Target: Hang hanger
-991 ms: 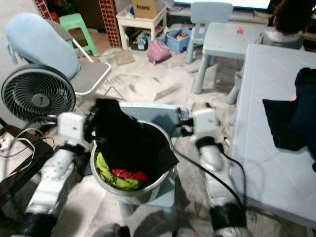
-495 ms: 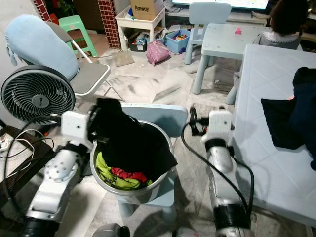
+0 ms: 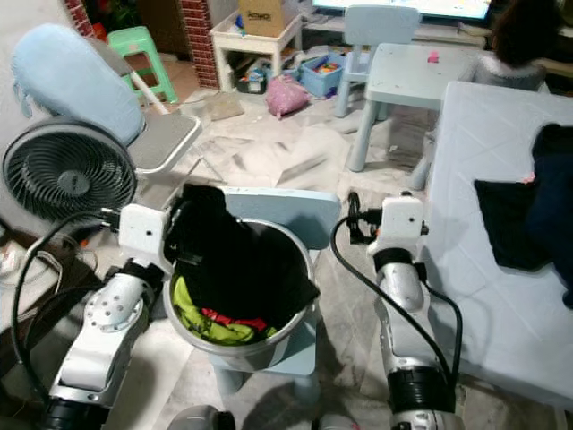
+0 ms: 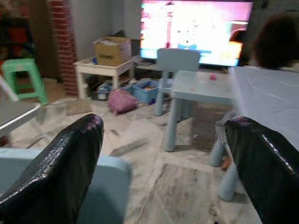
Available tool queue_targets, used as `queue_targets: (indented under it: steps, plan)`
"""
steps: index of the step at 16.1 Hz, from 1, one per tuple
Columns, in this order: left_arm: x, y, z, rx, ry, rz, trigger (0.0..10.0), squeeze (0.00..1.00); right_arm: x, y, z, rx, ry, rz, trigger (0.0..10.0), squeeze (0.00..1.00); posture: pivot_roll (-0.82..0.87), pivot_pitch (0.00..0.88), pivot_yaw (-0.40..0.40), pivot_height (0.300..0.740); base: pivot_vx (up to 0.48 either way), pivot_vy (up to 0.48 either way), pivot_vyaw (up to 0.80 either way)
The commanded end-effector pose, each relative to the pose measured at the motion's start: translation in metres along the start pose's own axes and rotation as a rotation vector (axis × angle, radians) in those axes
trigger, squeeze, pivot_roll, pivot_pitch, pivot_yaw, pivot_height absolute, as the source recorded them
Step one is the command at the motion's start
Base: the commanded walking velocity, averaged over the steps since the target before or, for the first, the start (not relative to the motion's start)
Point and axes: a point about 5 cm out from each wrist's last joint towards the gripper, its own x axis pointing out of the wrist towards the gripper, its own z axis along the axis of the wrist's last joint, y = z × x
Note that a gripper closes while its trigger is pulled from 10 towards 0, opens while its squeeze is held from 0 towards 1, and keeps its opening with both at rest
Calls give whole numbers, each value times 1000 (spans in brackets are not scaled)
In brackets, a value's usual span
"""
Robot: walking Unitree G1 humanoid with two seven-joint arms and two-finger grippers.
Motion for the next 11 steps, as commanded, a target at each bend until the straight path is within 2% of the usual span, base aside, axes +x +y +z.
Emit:
queue_targets:
  steps: [1, 6, 9, 11]
  plan:
    - [2, -2, 9, 9, -28, -22, 10000, 0, 2, -1, 4, 7, -12, -14, 10000, 0, -11, 0, 71, 740, 0, 0, -800]
    - [-1, -8, 10, 1, -24, -32, 10000, 0, 1, 2, 3, 17, -3, -11, 10000, 0, 6, 0, 61, 740, 0, 0, -800]
    - [-2, -9, 10, -11, -15, -41, 10000, 0, 0, 4, 2, 14, 1, -5, 10000, 0, 4, 0, 62, 740, 0, 0, 0]
    - [-3, -10, 10, -15, -10, -41, 10000, 0, -1, 2, 2, 10, 2, -10, 10000, 0, 6, 5, 61, 740, -247, 0, 0]
